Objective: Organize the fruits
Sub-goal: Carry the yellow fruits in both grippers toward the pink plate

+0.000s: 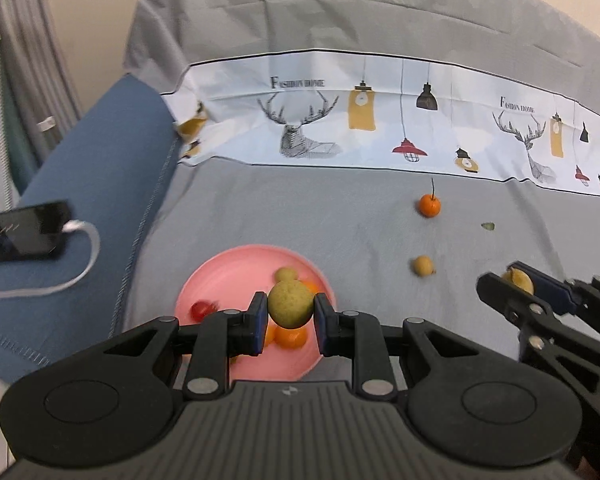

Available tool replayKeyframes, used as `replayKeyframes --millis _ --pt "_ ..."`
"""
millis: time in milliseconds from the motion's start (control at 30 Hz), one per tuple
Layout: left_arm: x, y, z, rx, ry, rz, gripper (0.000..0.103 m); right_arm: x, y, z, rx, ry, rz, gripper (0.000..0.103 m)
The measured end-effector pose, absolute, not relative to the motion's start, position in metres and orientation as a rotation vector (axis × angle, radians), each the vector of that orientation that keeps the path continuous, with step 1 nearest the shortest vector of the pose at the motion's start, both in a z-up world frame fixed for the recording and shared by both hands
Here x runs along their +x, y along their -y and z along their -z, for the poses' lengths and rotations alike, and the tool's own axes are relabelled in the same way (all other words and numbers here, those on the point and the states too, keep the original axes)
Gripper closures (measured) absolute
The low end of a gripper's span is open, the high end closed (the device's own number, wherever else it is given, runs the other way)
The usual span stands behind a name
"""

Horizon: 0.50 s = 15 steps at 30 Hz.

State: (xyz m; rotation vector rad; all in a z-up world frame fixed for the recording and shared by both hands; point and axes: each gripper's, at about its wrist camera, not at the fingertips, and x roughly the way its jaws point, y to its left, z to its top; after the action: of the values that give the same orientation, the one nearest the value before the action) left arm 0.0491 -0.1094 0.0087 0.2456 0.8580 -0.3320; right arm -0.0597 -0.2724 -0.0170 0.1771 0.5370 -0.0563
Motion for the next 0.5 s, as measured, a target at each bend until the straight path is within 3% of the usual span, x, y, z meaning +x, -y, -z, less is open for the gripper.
replayKeyframes --millis 500 --pt "-0.03 0.017 -0.02 0.179 -0.834 0.263 0.076 -0.141 0.191 0.006 0.091 -0.535 -0.034 0.076"
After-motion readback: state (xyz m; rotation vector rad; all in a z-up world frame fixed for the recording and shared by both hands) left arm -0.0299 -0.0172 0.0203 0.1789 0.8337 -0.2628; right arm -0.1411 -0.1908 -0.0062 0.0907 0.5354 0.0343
